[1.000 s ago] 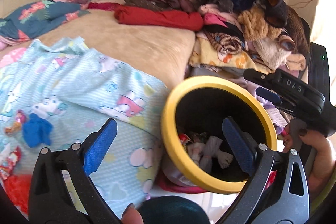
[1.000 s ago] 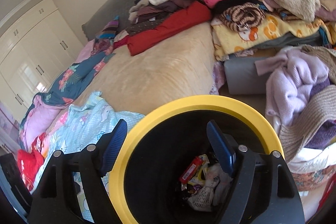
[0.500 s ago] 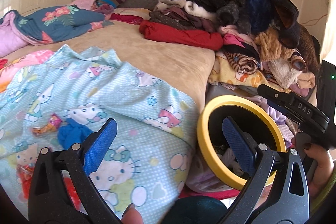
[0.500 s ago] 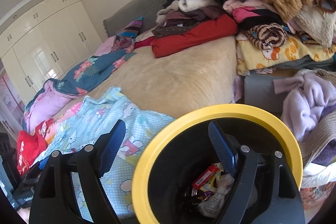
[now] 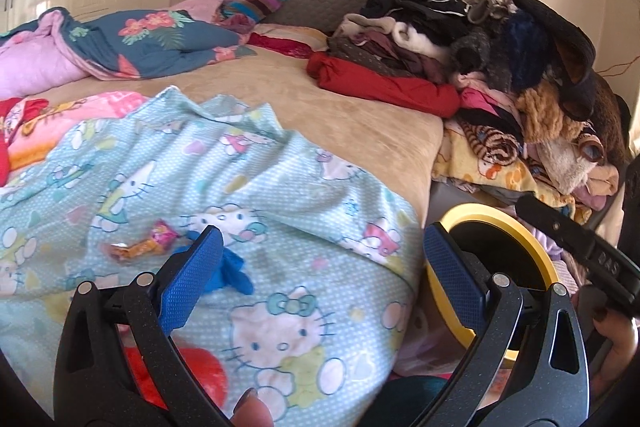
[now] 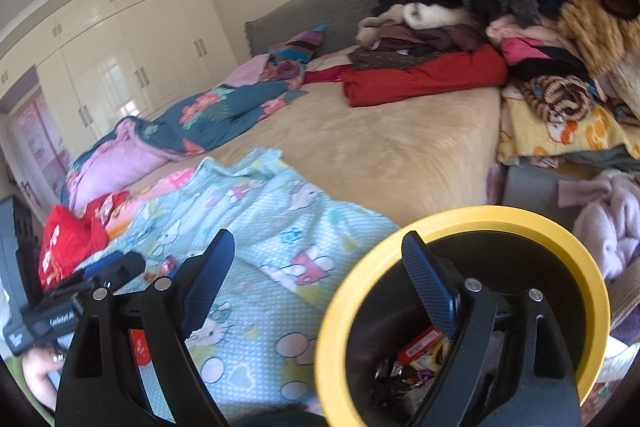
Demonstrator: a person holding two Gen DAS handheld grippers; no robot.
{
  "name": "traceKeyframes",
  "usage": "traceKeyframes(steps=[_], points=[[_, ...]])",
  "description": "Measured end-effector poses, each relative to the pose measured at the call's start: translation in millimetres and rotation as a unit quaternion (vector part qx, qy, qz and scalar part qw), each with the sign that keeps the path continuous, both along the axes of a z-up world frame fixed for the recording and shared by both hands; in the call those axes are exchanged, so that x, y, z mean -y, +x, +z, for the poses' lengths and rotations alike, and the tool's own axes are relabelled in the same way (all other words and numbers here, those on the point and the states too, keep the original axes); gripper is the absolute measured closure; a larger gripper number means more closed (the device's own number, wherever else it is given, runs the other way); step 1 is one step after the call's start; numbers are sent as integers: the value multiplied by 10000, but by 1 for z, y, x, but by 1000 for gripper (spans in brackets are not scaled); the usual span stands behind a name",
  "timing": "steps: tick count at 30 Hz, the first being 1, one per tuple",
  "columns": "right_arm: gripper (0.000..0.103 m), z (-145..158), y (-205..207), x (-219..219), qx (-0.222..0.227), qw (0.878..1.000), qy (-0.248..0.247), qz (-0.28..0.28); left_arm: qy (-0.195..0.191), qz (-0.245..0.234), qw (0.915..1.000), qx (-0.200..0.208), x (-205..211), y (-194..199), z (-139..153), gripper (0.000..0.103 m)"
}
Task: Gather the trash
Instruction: 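Move both tools back over the red bag and wrappers on the sheet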
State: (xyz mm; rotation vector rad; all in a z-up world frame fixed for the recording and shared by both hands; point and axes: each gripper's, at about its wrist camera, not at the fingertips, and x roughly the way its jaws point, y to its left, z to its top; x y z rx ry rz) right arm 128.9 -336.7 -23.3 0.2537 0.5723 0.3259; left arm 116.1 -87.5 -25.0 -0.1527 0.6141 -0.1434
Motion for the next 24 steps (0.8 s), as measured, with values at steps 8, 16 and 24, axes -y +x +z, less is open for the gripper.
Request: traceKeyframes(steps=[8,16,24], points=[[18,7,-12,-39,247,9979,-188,571,-71,262,9996,17,-28,2,2,10],[18,5,-19,-71,233,9949,-241,949,-100,523,9986,40,-58,0,4,11],[17,3,-28,-106,244,9895,-365,1379,-97,729,9973,-40,-90,0,-1,10]])
